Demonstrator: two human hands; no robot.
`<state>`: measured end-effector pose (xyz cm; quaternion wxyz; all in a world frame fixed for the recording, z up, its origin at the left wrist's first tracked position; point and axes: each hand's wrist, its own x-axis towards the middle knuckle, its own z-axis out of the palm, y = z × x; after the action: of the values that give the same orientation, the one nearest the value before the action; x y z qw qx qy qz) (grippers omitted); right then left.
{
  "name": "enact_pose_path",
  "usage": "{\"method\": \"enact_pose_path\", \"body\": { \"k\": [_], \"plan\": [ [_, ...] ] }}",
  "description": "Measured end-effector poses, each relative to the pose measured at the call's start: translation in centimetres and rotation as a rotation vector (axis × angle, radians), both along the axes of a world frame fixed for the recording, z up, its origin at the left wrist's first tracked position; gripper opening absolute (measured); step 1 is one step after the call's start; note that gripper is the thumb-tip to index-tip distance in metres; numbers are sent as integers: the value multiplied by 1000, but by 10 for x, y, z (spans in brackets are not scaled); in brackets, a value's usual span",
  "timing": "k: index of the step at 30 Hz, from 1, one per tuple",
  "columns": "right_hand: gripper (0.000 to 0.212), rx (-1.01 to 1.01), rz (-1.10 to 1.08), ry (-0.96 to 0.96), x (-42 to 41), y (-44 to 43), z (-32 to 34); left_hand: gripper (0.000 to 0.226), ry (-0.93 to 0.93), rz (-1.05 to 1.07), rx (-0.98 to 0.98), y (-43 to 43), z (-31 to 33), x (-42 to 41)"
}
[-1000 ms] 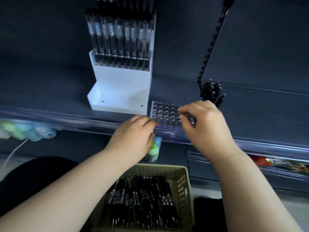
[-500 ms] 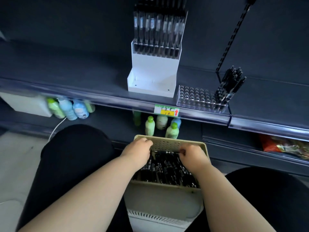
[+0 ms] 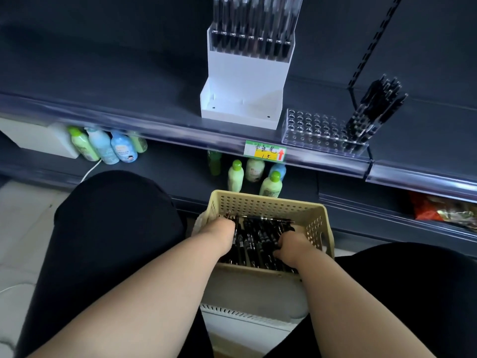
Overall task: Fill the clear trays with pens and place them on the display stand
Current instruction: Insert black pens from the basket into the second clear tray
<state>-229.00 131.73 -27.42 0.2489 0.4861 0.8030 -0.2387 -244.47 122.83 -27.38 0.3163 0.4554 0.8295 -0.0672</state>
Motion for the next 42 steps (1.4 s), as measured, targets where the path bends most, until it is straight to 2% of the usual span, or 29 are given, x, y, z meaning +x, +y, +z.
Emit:
{"method": "enact_pose_path", "body": {
  "k": [5,9,16,22,28,33,37,42],
  "plan": [
    [37,-41,-37,-7,-5,8,-10,33,23,-18,-106,2,-23,12],
    [48,-104,-22,-62,-9,9,-17,32,-42,116,-98,6,-36,12],
    [27,-97,-98,-14,-13,9,-23,53,-79,291,-90,8,-47,10],
    [22,-82,-171,36,-14,9,-22,31,-140,264,-110,8,-50,11],
    [8,-63,-213,40,-12,9,-19,35,-186,330,-122,9,-49,10],
    [19,-66,-244,60,-11,9,-20,41,-210,475,-94,11,-51,8],
    [27,-45,-240,79,-11,12,-22,38,-227,487,-104,10,-52,9],
    [27,-65,-193,67,-9,11,-22,57,-232,488,-92,10,-49,9]
  ]
}}
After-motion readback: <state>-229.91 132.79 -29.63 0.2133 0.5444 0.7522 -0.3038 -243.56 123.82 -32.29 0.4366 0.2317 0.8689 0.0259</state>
